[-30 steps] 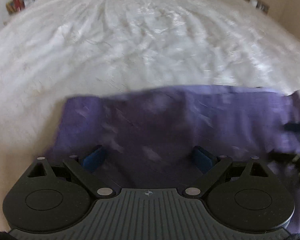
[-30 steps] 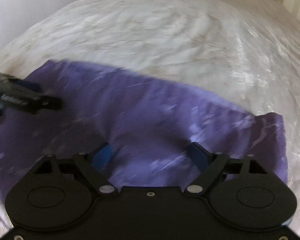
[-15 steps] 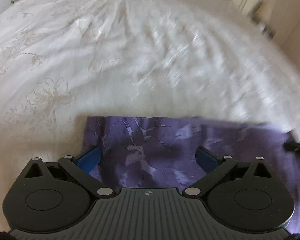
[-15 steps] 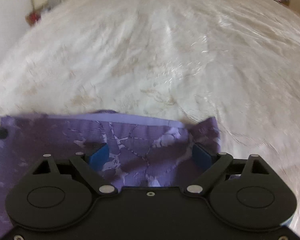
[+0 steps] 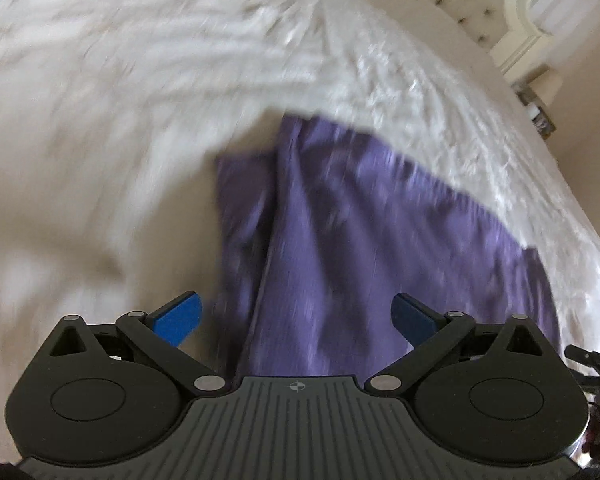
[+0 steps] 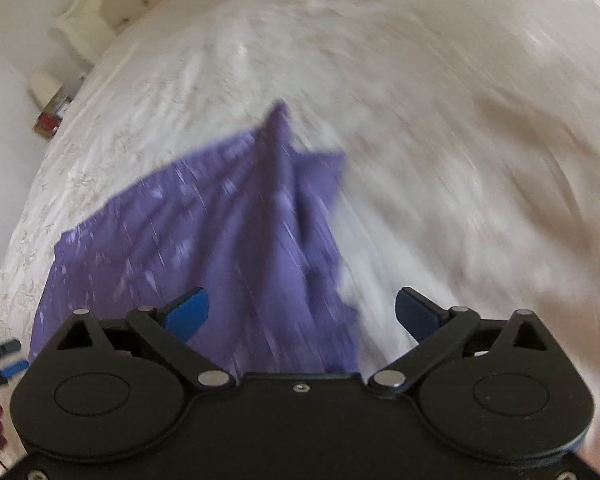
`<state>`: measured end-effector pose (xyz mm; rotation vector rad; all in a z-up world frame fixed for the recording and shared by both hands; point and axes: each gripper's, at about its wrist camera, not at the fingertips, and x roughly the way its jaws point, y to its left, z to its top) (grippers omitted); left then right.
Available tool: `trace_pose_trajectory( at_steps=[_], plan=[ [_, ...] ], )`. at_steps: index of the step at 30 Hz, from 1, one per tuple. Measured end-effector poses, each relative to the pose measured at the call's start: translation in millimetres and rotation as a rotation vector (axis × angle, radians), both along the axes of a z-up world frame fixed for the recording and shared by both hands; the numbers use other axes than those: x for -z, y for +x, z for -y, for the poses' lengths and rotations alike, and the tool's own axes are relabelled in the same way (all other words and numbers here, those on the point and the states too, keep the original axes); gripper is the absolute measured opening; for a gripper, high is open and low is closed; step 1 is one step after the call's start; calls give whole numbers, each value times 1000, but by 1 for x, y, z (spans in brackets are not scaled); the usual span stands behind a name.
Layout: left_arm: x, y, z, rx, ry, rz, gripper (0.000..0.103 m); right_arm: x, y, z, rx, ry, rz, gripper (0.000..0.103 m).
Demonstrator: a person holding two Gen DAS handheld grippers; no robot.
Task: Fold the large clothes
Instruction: 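Open both tools and move them to the folded jacket's end, then grasp the jacket end with the right tool while the left tool grasps beside it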
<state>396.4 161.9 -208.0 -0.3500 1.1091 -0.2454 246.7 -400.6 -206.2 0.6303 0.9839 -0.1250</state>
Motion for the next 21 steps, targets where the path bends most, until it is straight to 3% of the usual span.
trace_pose_trajectory(
  at_steps=[7, 12, 21],
  plan=[
    [26, -28, 2, -27, -45, -78, 103, 18, -30, -8, 44, 136, -32, 102],
    [41, -9, 4, -69, -69, -93, 103, 34, -15, -12, 53, 212, -21, 103],
    [60, 24, 16, -87, -106, -104, 103, 64, 13, -7, 180, 372, 4, 103]
  ],
)
